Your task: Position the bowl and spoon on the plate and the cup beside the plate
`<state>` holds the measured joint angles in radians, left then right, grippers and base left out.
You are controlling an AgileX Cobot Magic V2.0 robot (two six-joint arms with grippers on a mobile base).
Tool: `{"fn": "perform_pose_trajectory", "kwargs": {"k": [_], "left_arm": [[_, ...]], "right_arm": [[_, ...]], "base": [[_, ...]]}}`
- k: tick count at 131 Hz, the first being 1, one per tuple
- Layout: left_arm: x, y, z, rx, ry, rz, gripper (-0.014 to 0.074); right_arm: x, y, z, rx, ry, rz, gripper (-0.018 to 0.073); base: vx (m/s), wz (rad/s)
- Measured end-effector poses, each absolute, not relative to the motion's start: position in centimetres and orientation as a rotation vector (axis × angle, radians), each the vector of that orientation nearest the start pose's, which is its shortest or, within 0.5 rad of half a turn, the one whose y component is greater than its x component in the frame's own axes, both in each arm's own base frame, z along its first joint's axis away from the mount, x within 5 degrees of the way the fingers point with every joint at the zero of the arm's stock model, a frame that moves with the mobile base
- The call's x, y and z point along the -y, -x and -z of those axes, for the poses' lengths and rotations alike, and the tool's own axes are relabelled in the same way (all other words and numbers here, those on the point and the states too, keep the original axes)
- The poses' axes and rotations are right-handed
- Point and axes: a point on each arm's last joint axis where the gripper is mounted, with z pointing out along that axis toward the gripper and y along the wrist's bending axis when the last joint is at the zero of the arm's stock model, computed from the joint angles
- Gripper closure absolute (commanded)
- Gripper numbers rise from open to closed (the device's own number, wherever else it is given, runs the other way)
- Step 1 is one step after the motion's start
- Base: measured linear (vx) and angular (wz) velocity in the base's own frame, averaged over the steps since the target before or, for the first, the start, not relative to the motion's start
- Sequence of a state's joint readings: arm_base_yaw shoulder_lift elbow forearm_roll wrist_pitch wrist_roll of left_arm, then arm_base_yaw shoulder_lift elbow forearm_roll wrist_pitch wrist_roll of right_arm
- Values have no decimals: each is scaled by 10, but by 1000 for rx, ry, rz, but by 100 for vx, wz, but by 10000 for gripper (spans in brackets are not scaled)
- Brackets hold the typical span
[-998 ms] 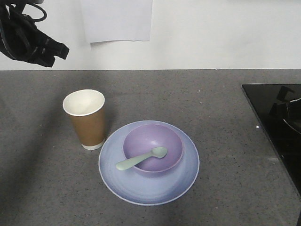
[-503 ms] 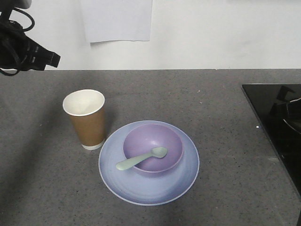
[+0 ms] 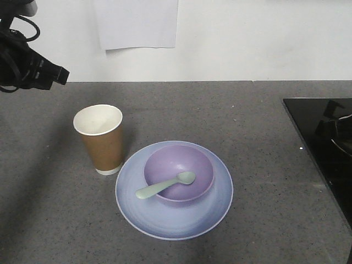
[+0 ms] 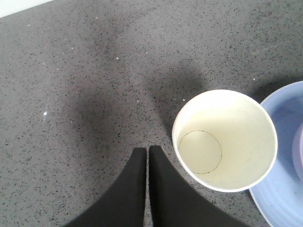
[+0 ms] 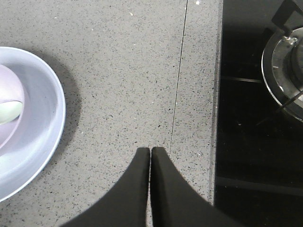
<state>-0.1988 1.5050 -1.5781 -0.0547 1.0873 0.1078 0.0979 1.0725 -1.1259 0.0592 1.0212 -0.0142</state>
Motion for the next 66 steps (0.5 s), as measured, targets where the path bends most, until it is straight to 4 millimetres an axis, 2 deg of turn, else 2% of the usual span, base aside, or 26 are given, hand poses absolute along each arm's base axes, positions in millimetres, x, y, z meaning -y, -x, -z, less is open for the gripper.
{"fn": "perform_pose_trajectory", "kwargs": {"k": [44, 66], "left_arm": [[67, -312, -396, -2471, -372, 98, 604], [55, -308, -400, -2445, -395, -64, 604]], "right_arm": [[-24, -201, -376, -2449, 122, -112, 566], [-24, -201, -376, -2449, 122, -112, 566]], "base": [[0, 0], [0, 0]]}}
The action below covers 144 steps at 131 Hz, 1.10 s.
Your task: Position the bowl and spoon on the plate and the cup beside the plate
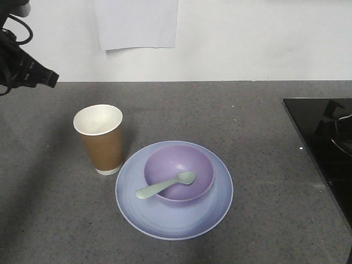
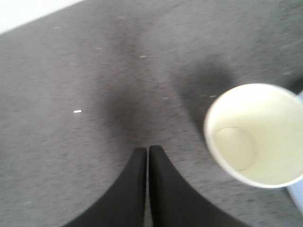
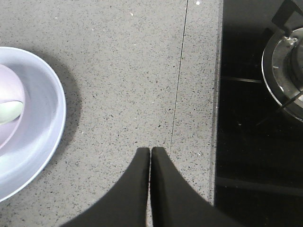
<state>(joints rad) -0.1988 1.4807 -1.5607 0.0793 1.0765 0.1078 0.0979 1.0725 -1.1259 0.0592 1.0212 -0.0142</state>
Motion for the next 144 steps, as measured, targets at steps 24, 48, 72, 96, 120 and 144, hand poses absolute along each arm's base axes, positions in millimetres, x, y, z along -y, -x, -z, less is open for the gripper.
{"fn": "perform_pose_trajectory", "kwargs": {"k": [24, 48, 72, 96, 120, 144], "left_arm": [[37, -255, -412, -2292, -359, -160, 604], [17, -195, -403, -2094, -184, -100, 604], [2, -142, -364, -1991, -48, -68, 604], [-3, -109, -313, -1930, 35, -28, 604], [-3, -90, -270, -1895, 79, 10, 604], [-2, -77, -239, -1848, 92, 40, 604]], "right_arm": [[-24, -201, -376, -2449, 122, -112, 566], [-24, -201, -376, -2449, 122, -112, 566], [-24, -201, -376, -2449, 122, -112, 566], [-24, -201, -376, -2449, 122, -112, 566], [-24, -201, -376, -2449, 122, -112, 566], [-24, -201, -376, -2449, 122, -112, 566]], "base": [[0, 0], [0, 0], [0, 0], [0, 0], [0, 0], [0, 0]]}}
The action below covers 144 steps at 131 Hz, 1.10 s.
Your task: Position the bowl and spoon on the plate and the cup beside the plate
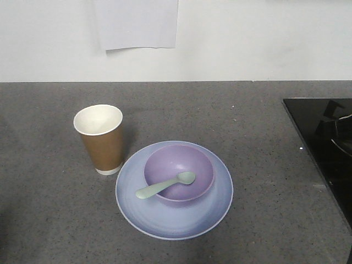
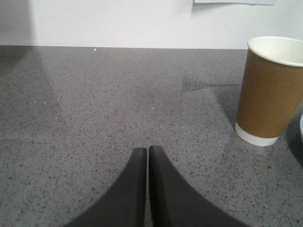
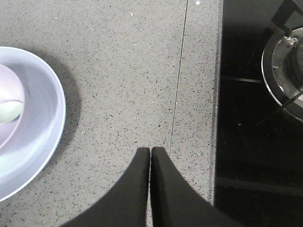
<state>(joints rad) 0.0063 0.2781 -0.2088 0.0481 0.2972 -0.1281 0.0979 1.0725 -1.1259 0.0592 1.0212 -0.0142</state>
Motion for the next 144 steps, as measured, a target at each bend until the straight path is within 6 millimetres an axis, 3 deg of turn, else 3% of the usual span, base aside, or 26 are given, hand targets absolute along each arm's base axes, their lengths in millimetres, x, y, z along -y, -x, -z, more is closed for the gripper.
{"fn": "perform_pose_trajectory", "kwargs": {"k": [64, 144], "left_arm": [[-3, -58, -190, -1728, 150, 46, 604], [0, -56, -191, -1654, 98, 82, 604]], "right_arm": [[-24, -201, -376, -2449, 122, -112, 566], [-24, -201, -376, -2449, 122, -112, 566]], "base": [[0, 0], [0, 0]]}}
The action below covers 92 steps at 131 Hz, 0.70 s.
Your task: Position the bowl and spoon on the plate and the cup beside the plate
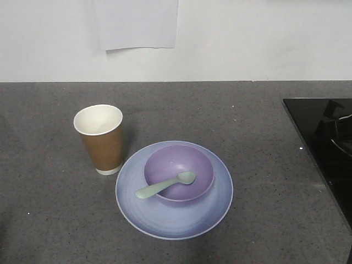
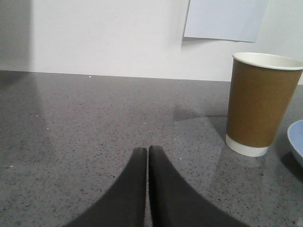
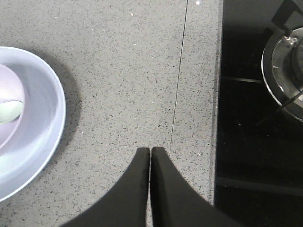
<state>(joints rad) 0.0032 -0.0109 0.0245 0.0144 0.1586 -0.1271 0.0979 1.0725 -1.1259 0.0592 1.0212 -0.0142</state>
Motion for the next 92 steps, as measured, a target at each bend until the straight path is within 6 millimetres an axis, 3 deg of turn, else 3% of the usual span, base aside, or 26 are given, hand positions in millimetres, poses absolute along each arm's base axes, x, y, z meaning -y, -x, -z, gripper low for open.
{"fn": "perform_pose_trajectory", "kwargs": {"k": [92], "left_arm": [[0, -56, -191, -1654, 98, 82, 604]], "right_arm": [[-24, -201, -376, -2449, 122, -112, 566]], "base": [[0, 0]]}}
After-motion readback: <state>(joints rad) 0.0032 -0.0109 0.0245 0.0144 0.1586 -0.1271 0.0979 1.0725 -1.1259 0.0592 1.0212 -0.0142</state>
